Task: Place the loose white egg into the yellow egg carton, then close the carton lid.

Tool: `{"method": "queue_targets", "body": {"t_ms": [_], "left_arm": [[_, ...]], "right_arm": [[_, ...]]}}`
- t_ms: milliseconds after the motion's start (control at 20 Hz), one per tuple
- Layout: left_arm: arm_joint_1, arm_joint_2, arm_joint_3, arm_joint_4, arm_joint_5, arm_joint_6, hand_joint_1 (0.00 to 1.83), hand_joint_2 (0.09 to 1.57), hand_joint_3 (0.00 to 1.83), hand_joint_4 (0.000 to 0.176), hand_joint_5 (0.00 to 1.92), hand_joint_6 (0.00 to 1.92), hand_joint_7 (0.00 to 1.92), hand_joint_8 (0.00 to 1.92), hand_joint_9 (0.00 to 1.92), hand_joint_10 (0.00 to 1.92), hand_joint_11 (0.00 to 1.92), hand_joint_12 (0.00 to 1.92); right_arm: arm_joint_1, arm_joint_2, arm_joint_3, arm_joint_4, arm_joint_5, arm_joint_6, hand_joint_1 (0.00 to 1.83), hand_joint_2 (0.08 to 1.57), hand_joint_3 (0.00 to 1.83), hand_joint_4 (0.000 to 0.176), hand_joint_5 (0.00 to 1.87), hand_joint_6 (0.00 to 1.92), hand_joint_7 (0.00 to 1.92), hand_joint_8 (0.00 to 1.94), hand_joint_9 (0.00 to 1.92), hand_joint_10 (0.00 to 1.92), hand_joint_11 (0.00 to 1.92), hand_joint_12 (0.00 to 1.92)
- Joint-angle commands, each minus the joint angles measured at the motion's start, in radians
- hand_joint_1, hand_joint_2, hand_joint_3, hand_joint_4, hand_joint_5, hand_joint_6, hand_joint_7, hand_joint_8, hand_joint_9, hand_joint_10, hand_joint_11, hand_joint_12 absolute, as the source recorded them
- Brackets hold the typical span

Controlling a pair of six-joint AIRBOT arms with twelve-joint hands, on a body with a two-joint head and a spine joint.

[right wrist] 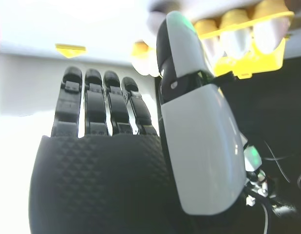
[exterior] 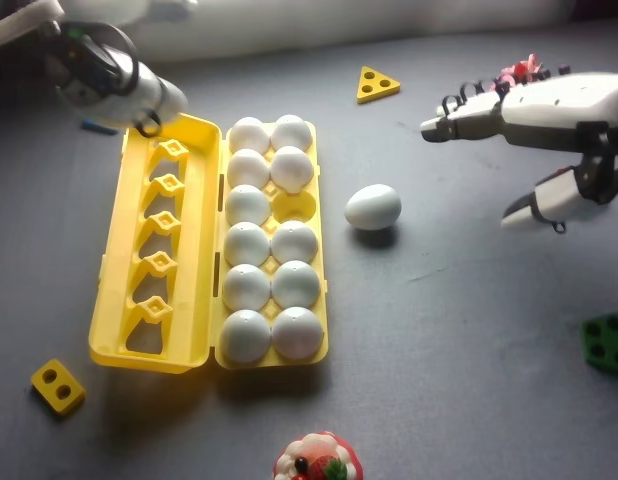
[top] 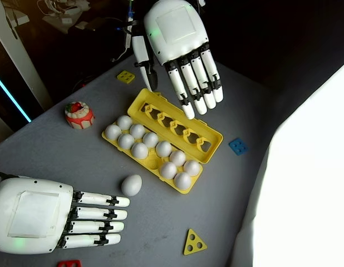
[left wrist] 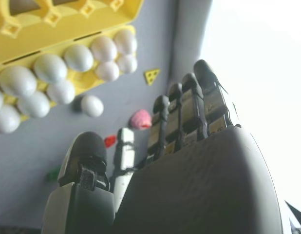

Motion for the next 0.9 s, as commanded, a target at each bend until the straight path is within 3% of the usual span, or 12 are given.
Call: {"method": "queue_targets", "body": {"t_ms": [0, 150, 250, 400, 600, 850], "left_arm": [[0.004, 0.005, -0.002, 0.072, -0.012, -0.024, 0.2, 1.35, 0.0, 0.0, 0.1, 0.0, 0.12, 0.0, 0.1, 0.0, 0.0, 0.45], [-0.015, 0.004, -0.005, -0.008, -0.01, 0.025, 0.16, 1.35, 0.0, 0.0, 0.09, 0.01, 0.1, 0.0, 0.1, 0.01, 0.0, 0.46], [-0.026, 0.003, -0.004, -0.009, -0.016, 0.033, 0.17, 1.35, 0.0, 0.0, 0.09, 0.01, 0.1, 0.0, 0.1, 0.0, 0.0, 0.43], [-0.022, 0.005, 0.003, -0.011, -0.036, 0.035, 0.2, 1.34, 0.0, 0.0, 0.12, 0.01, 0.13, 0.01, 0.12, 0.01, 0.0, 0.45], [-0.029, 0.007, -0.015, -0.013, -0.04, 0.063, 0.18, 1.35, 0.0, 0.0, 0.11, 0.0, 0.12, 0.0, 0.11, 0.0, 0.0, 0.47], [-0.037, 0.008, -0.022, -0.012, -0.039, 0.063, 0.19, 1.35, 0.0, 0.0, 0.09, 0.0, 0.11, 0.0, 0.1, 0.0, 0.0, 0.46]], "right_arm": [[0.018, -0.002, -0.001, 0.005, 0.148, -0.021, 1.24, 1.07, 0.0, 0.0, 0.22, 0.09, 0.0, 0.0, 0.0, 0.0, 0.0, 0.0], [-0.002, -0.021, -0.001, 0.006, 0.35, -0.164, 1.25, 1.06, 0.0, 0.0, 0.3, 0.13, 0.01, 0.0, 0.0, 0.0, 0.0, 0.0], [-0.019, -0.037, 0.005, 0.007, 0.422, -0.187, 1.27, 1.07, 0.0, 0.0, 0.24, 0.48, 0.03, 0.0, 0.0, 0.0, 0.0, 0.0], [0.014, -0.07, 0.036, 0.17, 0.276, -0.187, 1.27, 1.07, 0.0, 0.0, 0.12, 0.84, 0.04, 0.0, 0.0, 0.0, 0.0, 0.0], [0.064, -0.086, 0.043, 0.341, 0.107, -0.187, 1.26, 1.06, 0.0, 0.0, 0.1, 0.86, 0.04, 0.01, 0.0, 0.0, 0.0, 0.0], [0.046, -0.113, 0.062, 0.353, 0.111, -0.191, 1.25, 1.06, 0.0, 0.0, 0.03, 0.81, 0.03, 0.0, 0.0, 0.0, 0.0, 0.0]]}}
